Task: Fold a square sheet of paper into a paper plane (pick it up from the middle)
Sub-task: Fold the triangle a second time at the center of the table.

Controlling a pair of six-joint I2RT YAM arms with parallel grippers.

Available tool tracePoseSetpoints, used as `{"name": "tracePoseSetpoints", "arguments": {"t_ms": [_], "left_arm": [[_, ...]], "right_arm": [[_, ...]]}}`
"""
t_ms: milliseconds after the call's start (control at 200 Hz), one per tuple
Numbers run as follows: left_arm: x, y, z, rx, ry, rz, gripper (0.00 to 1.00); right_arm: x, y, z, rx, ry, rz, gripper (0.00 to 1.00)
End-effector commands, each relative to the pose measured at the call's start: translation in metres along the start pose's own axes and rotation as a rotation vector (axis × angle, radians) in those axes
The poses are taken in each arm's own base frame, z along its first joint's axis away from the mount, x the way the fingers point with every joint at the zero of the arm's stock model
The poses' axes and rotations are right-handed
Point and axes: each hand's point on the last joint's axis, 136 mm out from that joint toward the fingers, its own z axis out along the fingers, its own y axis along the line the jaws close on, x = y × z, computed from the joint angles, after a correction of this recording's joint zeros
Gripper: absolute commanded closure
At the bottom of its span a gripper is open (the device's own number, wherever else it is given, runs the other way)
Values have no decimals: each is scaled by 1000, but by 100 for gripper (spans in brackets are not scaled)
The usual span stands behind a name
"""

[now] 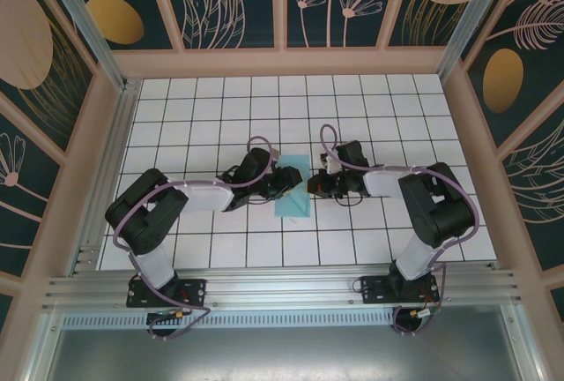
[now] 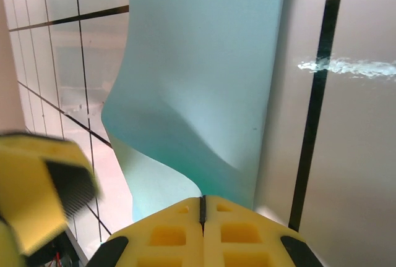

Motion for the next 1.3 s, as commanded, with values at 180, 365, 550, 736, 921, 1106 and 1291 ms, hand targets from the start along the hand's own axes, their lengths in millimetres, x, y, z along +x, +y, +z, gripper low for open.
{"name": "tracePoseSetpoints", "arguments": {"t_ms": [180,365,550,736,921,1106,1291], "left_arm": [[-47,5,18,-223,-52,162,63],[-59,18,29,-362,-38,220,68],[-59,35,34,-438,3,246,74],[-57,46,42,-486,44,266,77],[-50,62,45,-534,94,278,79],[-45,71,47,-555,133,293,80],[-44,72,51,-557,154,307,81]], "right_arm": [[-4,-2,4,32,12,-46,94],[-8,-1,3,44,6,-57,94],[-9,-1,3,49,5,-69,94],[-11,-2,4,60,7,-74,94],[-14,0,5,75,2,-89,94],[-19,-4,7,105,-2,-103,94],[-23,-10,8,143,-8,-109,94]]}}
